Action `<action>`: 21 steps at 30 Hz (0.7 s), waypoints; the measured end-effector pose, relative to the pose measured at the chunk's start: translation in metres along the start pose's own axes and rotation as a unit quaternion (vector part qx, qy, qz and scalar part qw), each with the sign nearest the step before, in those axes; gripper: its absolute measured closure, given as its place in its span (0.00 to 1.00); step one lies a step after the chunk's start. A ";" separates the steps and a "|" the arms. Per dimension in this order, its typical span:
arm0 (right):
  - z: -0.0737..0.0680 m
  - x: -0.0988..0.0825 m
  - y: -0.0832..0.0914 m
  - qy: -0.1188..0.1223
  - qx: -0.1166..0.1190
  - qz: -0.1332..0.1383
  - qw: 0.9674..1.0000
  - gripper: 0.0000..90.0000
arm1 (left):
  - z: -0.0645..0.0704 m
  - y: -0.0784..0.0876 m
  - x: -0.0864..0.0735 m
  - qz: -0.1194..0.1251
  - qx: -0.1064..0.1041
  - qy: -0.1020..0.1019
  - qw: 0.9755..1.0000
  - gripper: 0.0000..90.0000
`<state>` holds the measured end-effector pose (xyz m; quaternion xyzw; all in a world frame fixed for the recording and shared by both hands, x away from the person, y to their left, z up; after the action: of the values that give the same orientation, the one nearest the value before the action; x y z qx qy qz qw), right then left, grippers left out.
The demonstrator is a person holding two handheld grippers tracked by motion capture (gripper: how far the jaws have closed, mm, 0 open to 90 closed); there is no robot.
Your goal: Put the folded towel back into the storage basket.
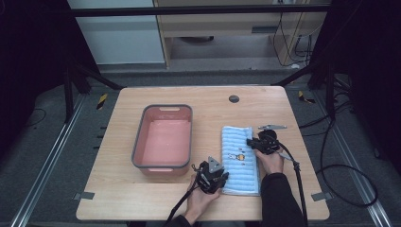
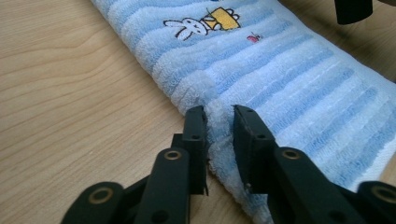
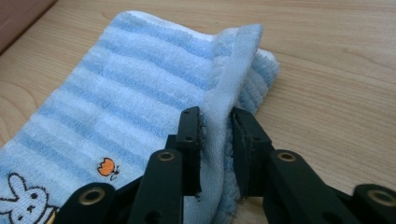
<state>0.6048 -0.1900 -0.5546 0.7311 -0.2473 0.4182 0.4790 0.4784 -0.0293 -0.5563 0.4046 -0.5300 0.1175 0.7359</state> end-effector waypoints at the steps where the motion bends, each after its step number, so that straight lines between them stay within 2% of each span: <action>1: 0.000 0.000 0.000 0.001 0.001 0.001 1.000 0.86 | 0.001 0.000 0.000 0.000 0.001 -0.001 1.000 0.87; 5: -0.002 0.001 0.000 0.010 0.000 0.001 1.000 0.89 | 0.001 0.000 0.000 0.004 0.003 0.002 1.000 0.93; 8: -0.003 0.002 0.002 0.015 0.000 0.002 1.000 0.89 | 0.000 0.001 0.000 0.010 0.000 0.016 1.000 0.94; 16: -0.007 0.010 0.010 0.022 0.002 0.017 1.000 0.90 | 0.001 0.005 0.003 0.018 -0.004 0.017 1.000 0.95; 18: -0.009 0.013 0.013 0.024 0.001 0.022 0.999 0.90 | 0.001 0.006 0.005 0.022 -0.005 0.023 0.999 0.95; 21: -0.011 0.017 0.018 0.036 -0.001 0.029 0.999 0.90 | 0.002 0.009 0.007 0.024 -0.010 0.025 0.999 0.95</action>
<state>0.5963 -0.1870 -0.5294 0.7080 -0.2513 0.4573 0.4760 0.4744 -0.0267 -0.5455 0.3809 -0.5220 0.1400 0.7503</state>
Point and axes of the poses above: each handheld gripper's, and its own axes: y roughly backward along the jaws, x roughly out of its top, z roughly to its right, the point moved 8 cm from there along -y, roughly forward along the jaws, and after that the axes turned 12 degrees about z, right-handed, at the moved point
